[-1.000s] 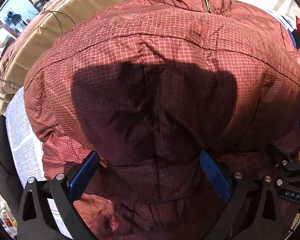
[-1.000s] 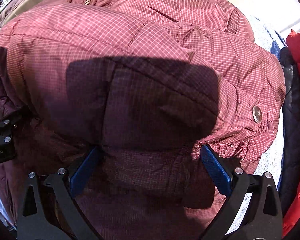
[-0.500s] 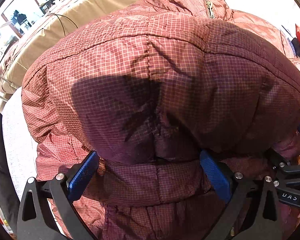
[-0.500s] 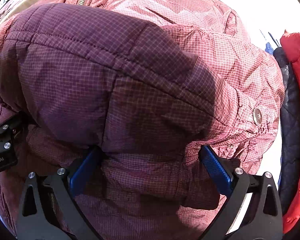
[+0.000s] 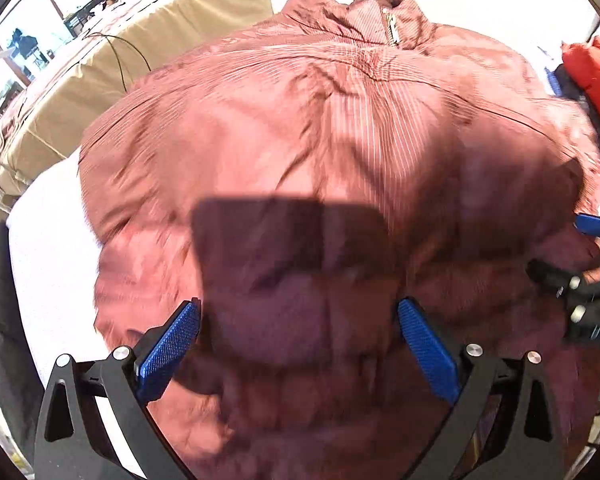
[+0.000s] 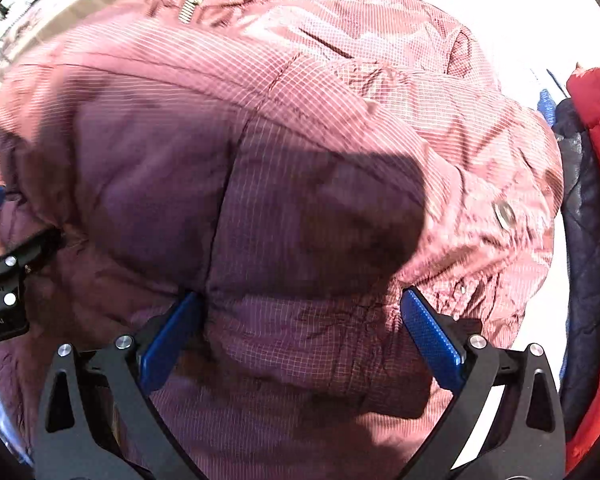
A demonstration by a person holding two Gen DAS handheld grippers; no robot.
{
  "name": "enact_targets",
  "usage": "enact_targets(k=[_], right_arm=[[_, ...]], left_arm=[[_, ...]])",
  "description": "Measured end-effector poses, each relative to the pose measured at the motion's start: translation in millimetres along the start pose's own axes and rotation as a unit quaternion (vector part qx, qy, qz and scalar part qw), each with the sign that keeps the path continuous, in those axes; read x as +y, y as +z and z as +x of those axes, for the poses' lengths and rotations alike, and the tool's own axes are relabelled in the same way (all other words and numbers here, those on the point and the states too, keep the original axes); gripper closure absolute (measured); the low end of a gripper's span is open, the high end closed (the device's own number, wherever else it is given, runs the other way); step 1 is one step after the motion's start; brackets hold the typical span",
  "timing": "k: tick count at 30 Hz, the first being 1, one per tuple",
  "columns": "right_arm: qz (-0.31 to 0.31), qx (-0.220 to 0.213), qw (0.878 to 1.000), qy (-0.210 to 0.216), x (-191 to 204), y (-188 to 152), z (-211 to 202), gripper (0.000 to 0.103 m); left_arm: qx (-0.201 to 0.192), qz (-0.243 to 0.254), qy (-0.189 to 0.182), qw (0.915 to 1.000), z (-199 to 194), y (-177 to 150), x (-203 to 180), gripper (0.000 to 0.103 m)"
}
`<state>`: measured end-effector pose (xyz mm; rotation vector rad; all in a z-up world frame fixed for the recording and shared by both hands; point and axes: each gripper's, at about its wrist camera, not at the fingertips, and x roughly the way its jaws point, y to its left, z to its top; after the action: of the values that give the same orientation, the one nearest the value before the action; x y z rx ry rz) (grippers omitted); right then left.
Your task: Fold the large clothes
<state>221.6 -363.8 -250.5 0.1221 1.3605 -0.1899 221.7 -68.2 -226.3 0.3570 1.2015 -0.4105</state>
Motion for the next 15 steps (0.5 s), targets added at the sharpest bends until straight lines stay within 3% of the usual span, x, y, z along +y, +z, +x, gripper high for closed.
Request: enact_targets(k=[5,9,11,15], right_arm=[[0.007,-0.018,0.999,0.035,-21.1,-42.2,-29.2,0.005],[0.052,0.005,0.997,0.051,-47.5,-89.2,-36.9,0.005],[0.084,0.018,0.995,0.051,-63.4,-113.4,-38.6,0.005],[0.133,0.04,0.989,0.046,-91.1,-157.1,-37.4,0.005]], left_arm=[[0.02,-0.035,-0.013,0.9991,-23.9,-64.9,32.3,0.006],[0.032,-0.085,-0.002,0.9959,-41.5,-127.9,64.4,0.006],[0.042,-0.124,-0.007,0.9913,-47.8,-158.4,80.0,0.007],[0.061,-0.217,-0.055,0.9726,-55.5,-205.9,102.0,0.008]])
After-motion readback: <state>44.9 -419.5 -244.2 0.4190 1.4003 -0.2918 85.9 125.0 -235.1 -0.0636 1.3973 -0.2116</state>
